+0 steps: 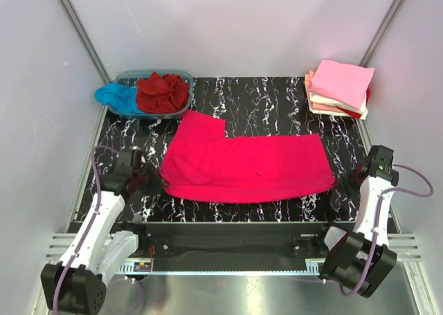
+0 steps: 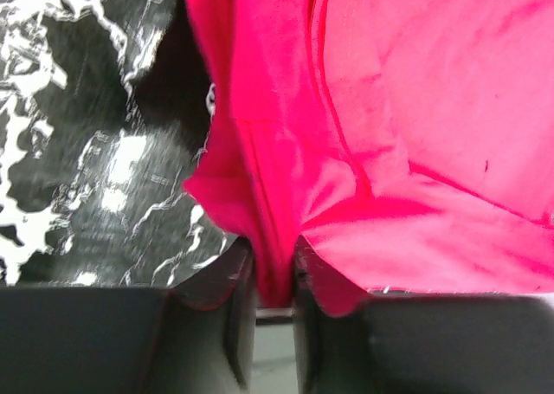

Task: Fold and stack the t-shirts
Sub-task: Fold the tshirt

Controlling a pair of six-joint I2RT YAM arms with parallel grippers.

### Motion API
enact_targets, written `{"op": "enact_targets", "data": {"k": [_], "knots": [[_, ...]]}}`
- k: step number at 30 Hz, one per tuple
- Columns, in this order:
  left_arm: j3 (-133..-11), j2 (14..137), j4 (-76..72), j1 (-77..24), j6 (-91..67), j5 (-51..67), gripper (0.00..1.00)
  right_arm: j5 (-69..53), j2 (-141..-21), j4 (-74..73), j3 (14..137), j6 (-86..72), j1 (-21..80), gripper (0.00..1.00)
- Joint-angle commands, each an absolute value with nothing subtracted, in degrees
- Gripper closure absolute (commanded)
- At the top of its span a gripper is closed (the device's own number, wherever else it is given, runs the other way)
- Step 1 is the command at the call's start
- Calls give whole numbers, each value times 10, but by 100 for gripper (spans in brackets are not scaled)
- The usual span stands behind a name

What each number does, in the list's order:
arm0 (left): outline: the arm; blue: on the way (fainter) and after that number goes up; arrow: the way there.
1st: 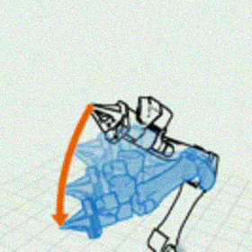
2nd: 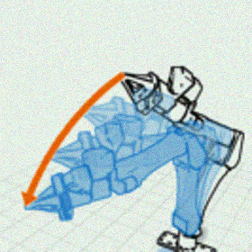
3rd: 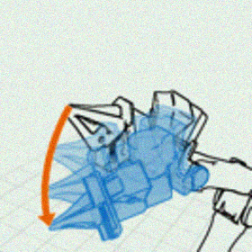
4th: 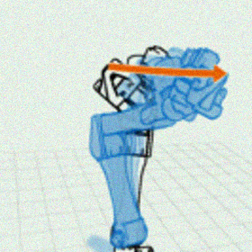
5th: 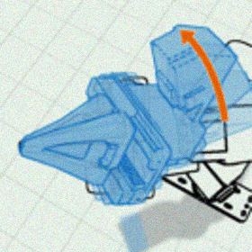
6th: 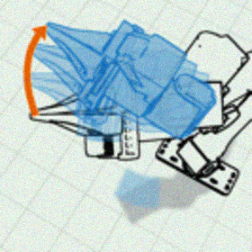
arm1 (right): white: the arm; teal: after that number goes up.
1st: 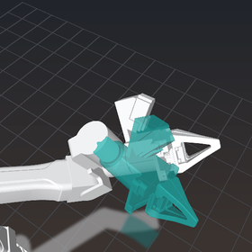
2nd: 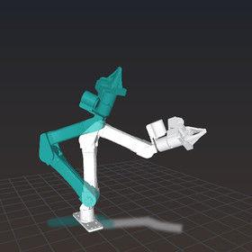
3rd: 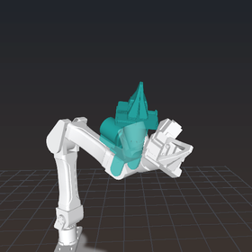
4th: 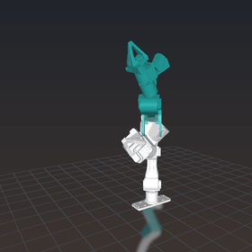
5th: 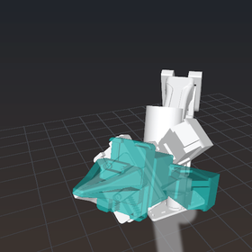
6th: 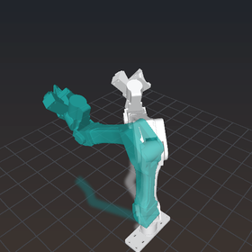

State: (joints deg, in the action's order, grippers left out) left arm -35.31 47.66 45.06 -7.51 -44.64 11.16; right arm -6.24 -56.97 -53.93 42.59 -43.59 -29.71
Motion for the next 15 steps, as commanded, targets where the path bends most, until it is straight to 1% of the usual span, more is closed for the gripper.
{"op": "enact_targets", "data": {"k": [1, 2, 3, 4, 5, 7, 8, 10, 11, 13, 14, 15], "knots": [[-383, 447, 499, -74, -435, 123, 70, -22, -533, -592, 464, -460, -306, 93], [-393, 439, 515, -74, -427, 132, 49, -23, -527, -605, 467, -461, -308, 54], [-402, 435, 524, -74, -419, 133, 39, -28, -522, -606, 468, -461, -309, 31], [-414, 434, 533, -74, -397, 130, 35, -32, -514, -607, 469, -460, -314, 9], [-447, 441, 543, -74, -381, 114, 29, -33, -511, -606, 469, -458, -315, 1], [-490, 466, 554, -74, -333, 89, 25, -27, -508, -600, 468, -454, -316, 0], [-535, 508, 553, -74, -318, 77, 24, -21, -508, -591, 468, -453, -317, 0], [-582, 567, 546, -74, -298, 66, 24, -38, -508, -568, 461, -441, -317, 0], [-627, 629, 528, -74, -294, 62, 24, -74, -510, -539, 461, -436, -316, 0], [-670, 691, 499, -74, -296, 66, 27, -145, -515, -494, 448, -418, -316, 0], [-714, 753, 468, -76, -294, 69, 28, -218, -519, -437, 440, -416, -306, 0], [-739, 786, 455, -77, -294, 67, 29, -235, -522, -417, 436, -419, -292, 0]]}}
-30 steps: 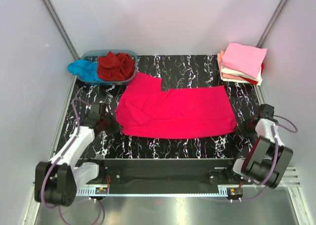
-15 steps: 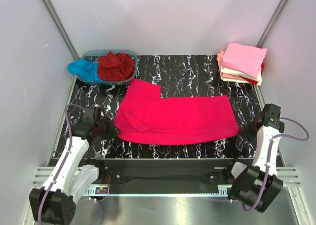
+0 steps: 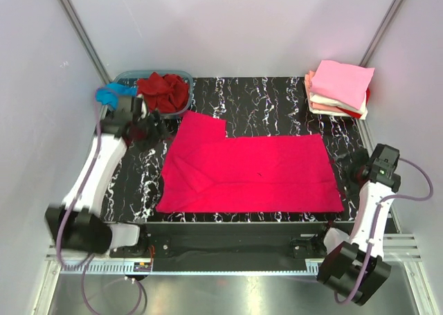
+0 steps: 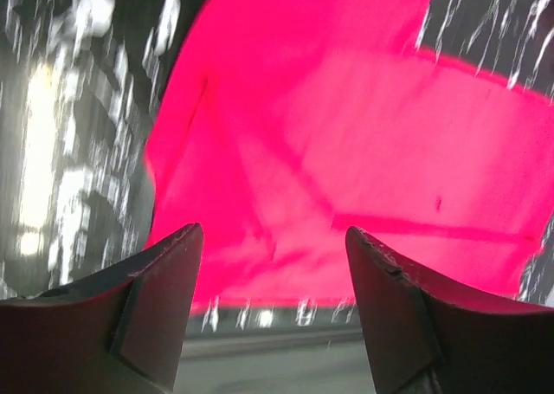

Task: Fold and stack the t-shirts
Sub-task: Fold the tshirt

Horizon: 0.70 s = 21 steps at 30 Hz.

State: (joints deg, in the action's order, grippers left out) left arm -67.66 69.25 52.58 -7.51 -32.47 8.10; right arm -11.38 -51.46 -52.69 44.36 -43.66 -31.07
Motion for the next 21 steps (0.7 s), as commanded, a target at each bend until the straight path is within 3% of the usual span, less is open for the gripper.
{"op": "enact_targets", "data": {"k": [1, 6, 11, 13, 17, 21], "knots": [[-768, 822, 447, -80, -295, 68, 30, -239, -532, -404, 437, -422, -275, 0], [-1055, 1094, 491, -109, -286, 54, 34, -195, -513, -305, 410, -441, -146, 0], [-1416, 1344, 593, -146, -274, 14, 34, -223, -407, -166, 284, -456, -120, 1], [-1427, 1375, 572, -148, -283, 30, 35, -237, -368, -132, 228, -461, -114, 1], [-1328, 1379, 438, -153, -300, 66, 37, -265, -303, -41, 128, -476, -99, 2], [-1343, 1423, 412, -167, -294, 77, 35, -279, -255, -17, 96, -490, -98, 2]]}}
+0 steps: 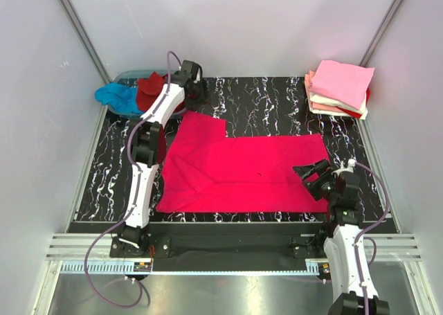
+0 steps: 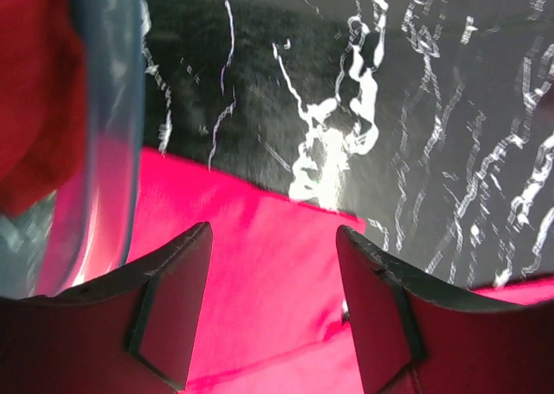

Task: Fold and stack the t-shirts
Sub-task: Fold the tshirt

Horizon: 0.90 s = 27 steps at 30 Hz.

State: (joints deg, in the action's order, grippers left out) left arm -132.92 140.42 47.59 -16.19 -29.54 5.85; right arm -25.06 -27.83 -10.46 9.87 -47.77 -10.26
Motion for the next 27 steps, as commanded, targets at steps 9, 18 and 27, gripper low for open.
{"op": "enact_targets", "data": {"k": [9, 18, 27], "knots": [[-1372, 1484, 419, -173, -268, 38, 28, -286, -309, 41, 77, -500, -98, 2], [-1328, 1492, 470, -200, -269, 34, 36, -285, -334, 58, 75, -504, -98, 2], [-1232, 1447, 452, -246, -257, -42, 67, -285, -369, 72, 78, -504, -98, 2]]}}
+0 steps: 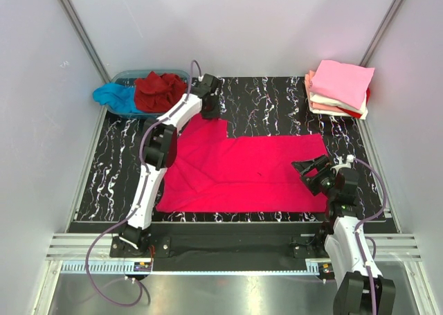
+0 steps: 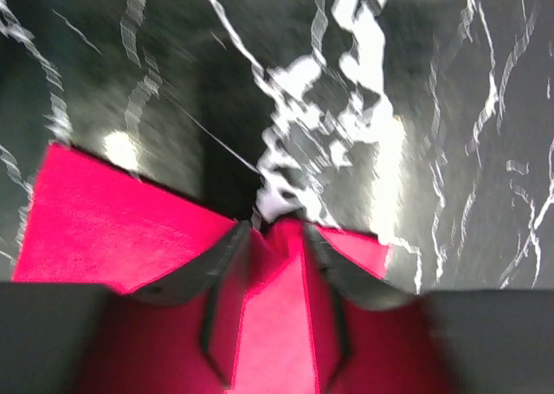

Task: Fold and stack the t-shirts
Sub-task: Fold the tshirt

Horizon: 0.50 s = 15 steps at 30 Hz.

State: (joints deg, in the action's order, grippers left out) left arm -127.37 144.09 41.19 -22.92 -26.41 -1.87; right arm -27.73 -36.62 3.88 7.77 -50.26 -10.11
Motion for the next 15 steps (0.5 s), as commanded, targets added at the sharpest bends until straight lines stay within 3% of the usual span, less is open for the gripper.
{"op": "enact_targets", "data": {"k": [1, 6, 10, 13, 15], "knots": [[-1226, 1444, 450, -246, -254, -42, 73, -284, -369, 72, 78, -504, -98, 1], [-1237, 1450, 459, -245, -253, -37, 100, -278, -374, 68, 83, -503, -98, 2], [-1254, 1437, 475, -246, -254, -39, 100, -236, -394, -30, 149, -486, -98, 2], [-1230, 1396, 474, -245, -254, -45, 100, -89, -437, -187, 283, -461, -98, 3], [-1199, 1372, 460, -245, -254, -43, 100, -24, -513, -217, 381, -423, -98, 4]]}}
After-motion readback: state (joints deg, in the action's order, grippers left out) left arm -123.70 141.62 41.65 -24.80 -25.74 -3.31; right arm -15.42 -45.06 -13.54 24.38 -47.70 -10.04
